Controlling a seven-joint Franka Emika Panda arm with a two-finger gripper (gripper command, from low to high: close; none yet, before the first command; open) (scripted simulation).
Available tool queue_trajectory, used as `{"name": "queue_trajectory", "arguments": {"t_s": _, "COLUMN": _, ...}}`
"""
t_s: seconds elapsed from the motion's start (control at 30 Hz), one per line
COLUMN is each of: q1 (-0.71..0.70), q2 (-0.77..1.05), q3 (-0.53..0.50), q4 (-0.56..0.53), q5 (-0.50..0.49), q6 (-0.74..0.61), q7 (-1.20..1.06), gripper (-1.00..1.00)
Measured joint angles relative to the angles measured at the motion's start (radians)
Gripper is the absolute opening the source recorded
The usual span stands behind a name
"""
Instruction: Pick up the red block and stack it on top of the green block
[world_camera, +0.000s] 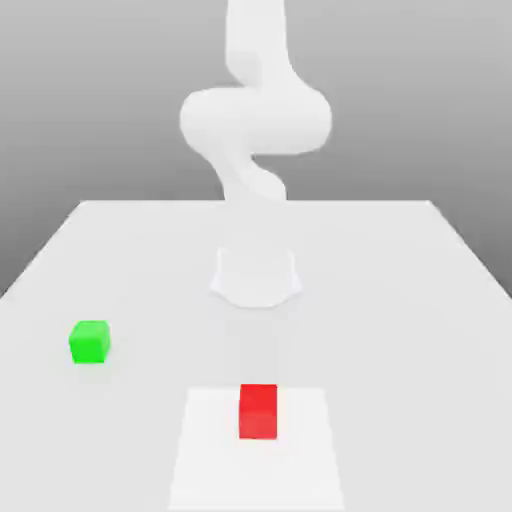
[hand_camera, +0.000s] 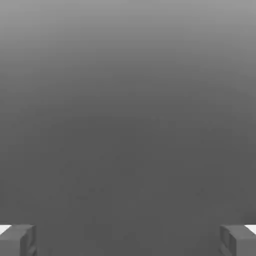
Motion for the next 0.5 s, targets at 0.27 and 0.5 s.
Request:
{"name": "queue_trajectory", "arguments": {"t_s": 0.27, "q1": 0.041, "q2": 0.296, "q3": -0.035, "q4": -0.191, "q5": 0.061, "q6": 0.183, "q7": -0.035, "gripper": 0.00}}
{"name": "queue_trajectory", "arguments": {"t_s": 0.5, "q1": 0.049, "q2": 0.567, "q3": -0.026, "q4": -0.365, "q5": 0.055, "q6": 0.354, "q7": -0.021, "gripper": 0.00}}
